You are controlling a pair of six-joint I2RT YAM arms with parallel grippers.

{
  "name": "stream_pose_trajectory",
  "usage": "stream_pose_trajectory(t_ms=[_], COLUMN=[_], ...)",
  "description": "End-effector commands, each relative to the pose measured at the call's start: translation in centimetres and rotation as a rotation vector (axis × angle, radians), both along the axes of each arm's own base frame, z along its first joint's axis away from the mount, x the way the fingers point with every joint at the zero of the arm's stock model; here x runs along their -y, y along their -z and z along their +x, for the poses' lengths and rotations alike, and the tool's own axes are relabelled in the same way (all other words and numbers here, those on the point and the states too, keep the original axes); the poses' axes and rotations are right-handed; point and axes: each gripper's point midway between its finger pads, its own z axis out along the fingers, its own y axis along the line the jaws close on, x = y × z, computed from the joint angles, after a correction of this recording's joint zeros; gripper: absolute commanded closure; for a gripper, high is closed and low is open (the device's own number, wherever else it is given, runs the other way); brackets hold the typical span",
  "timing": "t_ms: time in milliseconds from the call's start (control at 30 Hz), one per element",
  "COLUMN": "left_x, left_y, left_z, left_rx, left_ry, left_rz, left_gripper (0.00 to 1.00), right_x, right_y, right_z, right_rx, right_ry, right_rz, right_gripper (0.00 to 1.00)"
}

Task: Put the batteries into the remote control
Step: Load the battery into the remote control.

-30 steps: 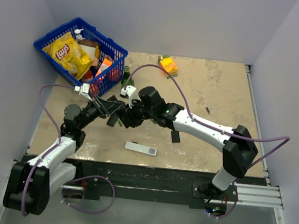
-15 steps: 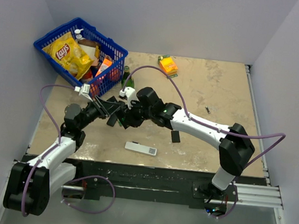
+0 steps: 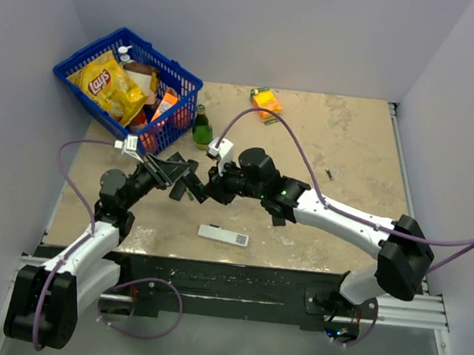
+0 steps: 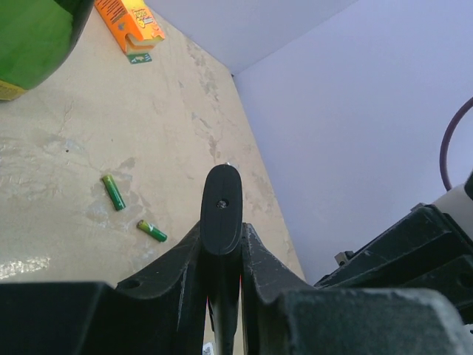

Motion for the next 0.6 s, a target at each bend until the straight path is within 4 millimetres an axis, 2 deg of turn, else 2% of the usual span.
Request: stream_pose_trajectory(t_ms=[0,33,67,200,400,567], left_x=[-0.1,-0.1,0.0,0.2,0.4,0.5], left_y=[-2.0,-2.2,-2.3,-3.3,-4.4,-5.1], left_z=[-0.6,-0.7,-0.8,-1.4,-2.0,-2.3], left_rx=[0.058,0.062,0.057,0.09,0.131,0.163], left_ry=[-0.006,-0.003,0.003,0.023,0.048,0.06], left_rz=[-0.088,-0.099,-0.118,-0.156,-0.19,-0.197], left_gripper=[1.0,1.0,1.0,1.0,1.0,1.0], right_x=[-0.9,-0.8,-1.1,-1.5,-2.2,-2.0], right_y=[-6.0,-6.0,-6.8,-7.1,-5.8,-5.0], right_z=[0.3,0.0,-0.1,-0.6,-0.9,-0.8], right_rx=[0.118,0.115,0.135,0.139,0.112,0.11], right_ry=[0.017,0.013,0.004,-0.024,-0.039,-0.029], right_rz=[0.247,0.264,0.306,0.349,0.331,0.314], right_gripper=[1.0,1.0,1.0,1.0,1.0,1.0])
